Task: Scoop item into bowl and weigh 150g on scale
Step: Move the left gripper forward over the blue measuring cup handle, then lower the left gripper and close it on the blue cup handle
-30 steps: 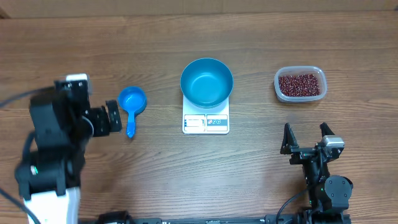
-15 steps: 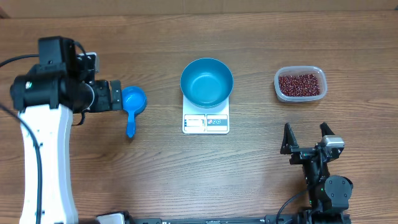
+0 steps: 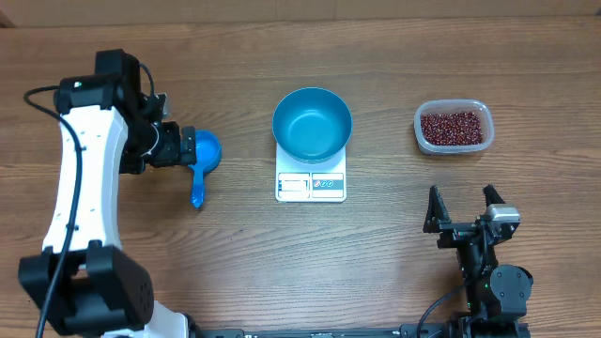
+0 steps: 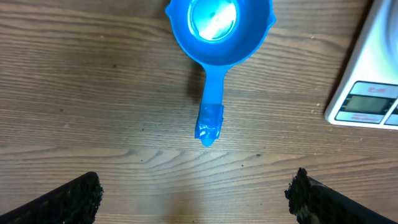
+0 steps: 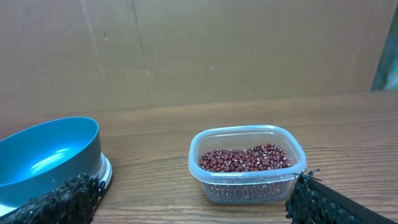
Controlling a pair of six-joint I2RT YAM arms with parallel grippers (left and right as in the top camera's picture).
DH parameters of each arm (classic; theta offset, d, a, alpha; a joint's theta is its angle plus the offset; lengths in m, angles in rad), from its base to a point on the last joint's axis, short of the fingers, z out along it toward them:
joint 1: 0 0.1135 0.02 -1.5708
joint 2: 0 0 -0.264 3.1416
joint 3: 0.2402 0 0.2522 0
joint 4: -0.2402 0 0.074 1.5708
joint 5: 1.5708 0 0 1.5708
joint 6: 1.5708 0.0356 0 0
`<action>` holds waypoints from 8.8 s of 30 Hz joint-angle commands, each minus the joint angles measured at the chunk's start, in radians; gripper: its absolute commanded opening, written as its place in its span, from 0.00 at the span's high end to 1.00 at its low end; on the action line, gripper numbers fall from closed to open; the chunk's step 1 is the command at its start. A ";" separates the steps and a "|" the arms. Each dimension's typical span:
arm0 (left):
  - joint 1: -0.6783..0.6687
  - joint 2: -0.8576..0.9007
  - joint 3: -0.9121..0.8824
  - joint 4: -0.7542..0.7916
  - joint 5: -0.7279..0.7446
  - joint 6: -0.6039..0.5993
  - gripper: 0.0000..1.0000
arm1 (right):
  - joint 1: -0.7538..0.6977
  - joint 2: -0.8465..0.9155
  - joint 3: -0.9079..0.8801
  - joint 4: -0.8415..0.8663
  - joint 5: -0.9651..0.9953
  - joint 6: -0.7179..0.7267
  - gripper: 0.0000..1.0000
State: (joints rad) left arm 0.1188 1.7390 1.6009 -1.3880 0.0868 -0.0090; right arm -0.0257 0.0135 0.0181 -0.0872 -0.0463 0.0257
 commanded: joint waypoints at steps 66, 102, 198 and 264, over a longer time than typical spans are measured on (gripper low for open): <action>-0.040 -0.056 -0.328 0.347 -0.019 -0.096 0.00 | -0.002 -0.010 -0.010 0.006 -0.001 -0.001 0.00; -0.068 0.072 -0.381 0.476 0.000 -0.008 0.00 | -0.002 -0.010 -0.010 0.006 -0.001 -0.001 0.00; -0.124 0.072 -0.422 0.537 -0.043 -0.063 0.16 | -0.002 -0.010 -0.010 0.006 -0.001 -0.001 0.00; -0.124 0.072 -0.422 0.558 -0.043 -0.066 0.95 | -0.002 -0.010 -0.010 0.006 0.000 -0.001 0.00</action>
State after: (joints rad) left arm -0.0109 1.8030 1.1839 -0.8291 0.0475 -0.0731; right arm -0.0257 0.0135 0.0181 -0.0872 -0.0471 0.0254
